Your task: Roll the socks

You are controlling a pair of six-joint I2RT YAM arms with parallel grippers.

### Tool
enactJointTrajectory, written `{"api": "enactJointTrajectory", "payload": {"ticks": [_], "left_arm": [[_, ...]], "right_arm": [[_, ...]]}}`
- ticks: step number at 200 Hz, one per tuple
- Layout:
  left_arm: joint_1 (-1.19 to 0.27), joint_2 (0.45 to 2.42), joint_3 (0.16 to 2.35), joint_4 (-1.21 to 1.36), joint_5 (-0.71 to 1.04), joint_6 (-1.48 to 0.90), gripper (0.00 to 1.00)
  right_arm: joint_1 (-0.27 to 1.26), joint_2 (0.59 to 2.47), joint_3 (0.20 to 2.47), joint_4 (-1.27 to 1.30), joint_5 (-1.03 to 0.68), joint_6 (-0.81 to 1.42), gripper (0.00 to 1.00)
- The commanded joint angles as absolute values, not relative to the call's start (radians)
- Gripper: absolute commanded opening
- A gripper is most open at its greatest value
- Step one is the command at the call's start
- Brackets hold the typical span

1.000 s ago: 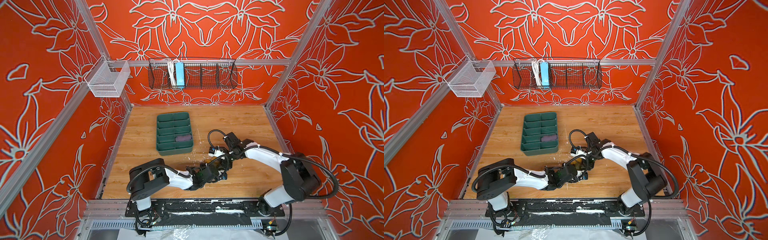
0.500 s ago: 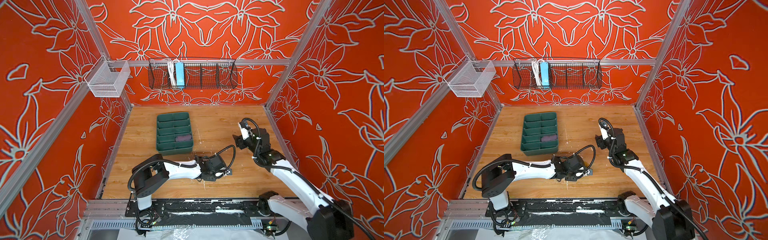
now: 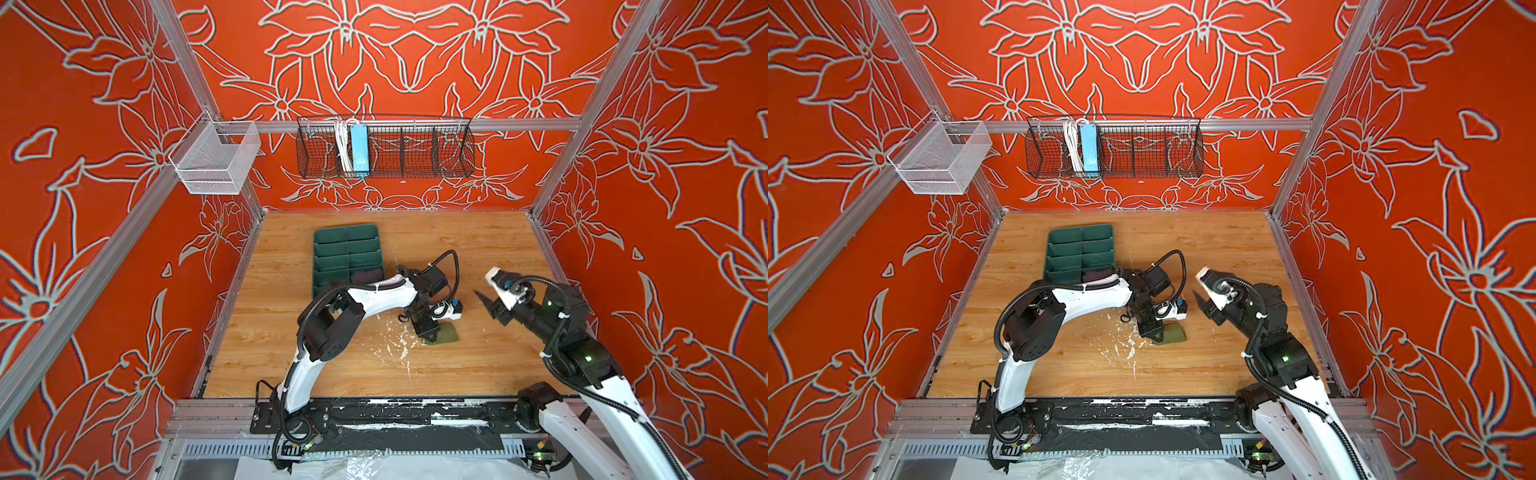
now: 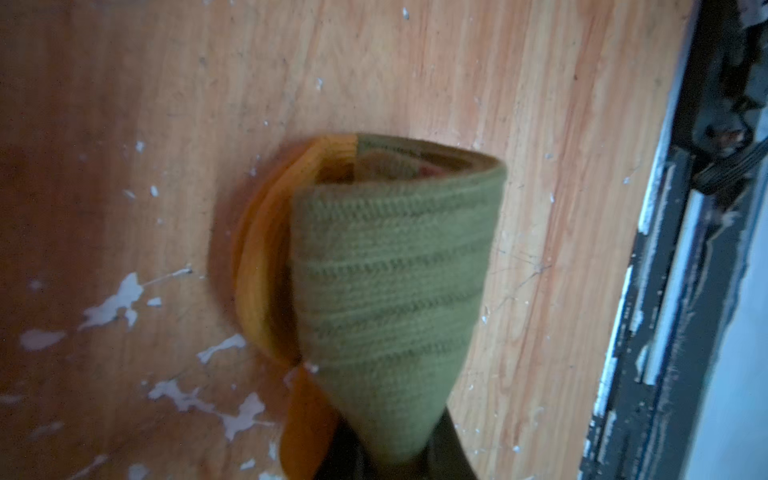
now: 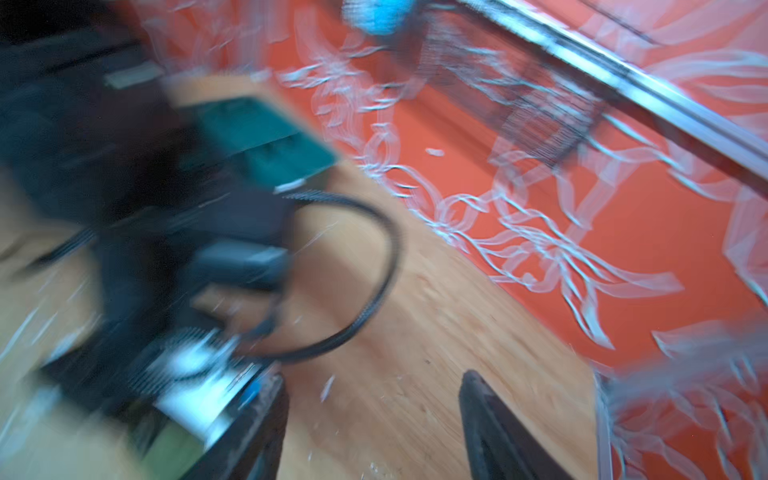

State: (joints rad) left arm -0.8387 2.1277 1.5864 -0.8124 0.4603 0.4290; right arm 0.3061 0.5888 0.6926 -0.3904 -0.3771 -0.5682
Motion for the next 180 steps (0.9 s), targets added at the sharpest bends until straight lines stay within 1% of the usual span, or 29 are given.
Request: {"api": "enactJointTrajectory", "payload": {"ticks": [1, 14, 36, 48, 64, 85, 100, 137, 180], "left_arm": [[-0.849, 2.272, 1.564, -1.037, 0.504, 0.391, 0.00], [-0.843, 2.279, 1.578, -1.036, 0.506, 0.381, 0.00], [-0.838, 2.285, 1.593, -1.040, 0.499, 0.383, 0.00], [-0.835, 2.284, 1.596, -1.040, 0.496, 0.382, 0.00], [-0.831, 2.283, 1.601, -1.034, 0.498, 0.379, 0.00], [-0.830, 2.281, 1.603, -1.029, 0.495, 0.377, 0.00], [-0.830, 2.281, 1.602, -1.028, 0.493, 0.375, 0.00], [-0.830, 2.283, 1.592, -1.025, 0.495, 0.376, 0.00], [-0.830, 2.278, 1.598, -1.027, 0.492, 0.377, 0.00]], "right_arm": [[0.332, 0.617, 0.691, -0.707, -0.633, -0.903, 0.66], [0.385, 0.656, 0.672, -0.755, -0.554, -0.989, 0.65], [0.551, 0.749, 0.638, -0.727, -0.356, -1.062, 0.65], [0.622, 0.798, 0.623, -0.650, -0.308, -1.052, 0.65], [0.670, 0.859, 0.576, -0.498, -0.284, -1.047, 0.65], [0.690, 0.965, 0.533, -0.350, -0.259, -1.075, 0.65], [0.696, 1.046, 0.533, -0.298, -0.229, -1.087, 0.65], [0.698, 1.172, 0.509, -0.138, -0.100, -1.068, 0.65], [0.698, 1.283, 0.503, -0.169, -0.009, -1.115, 0.67]]}}
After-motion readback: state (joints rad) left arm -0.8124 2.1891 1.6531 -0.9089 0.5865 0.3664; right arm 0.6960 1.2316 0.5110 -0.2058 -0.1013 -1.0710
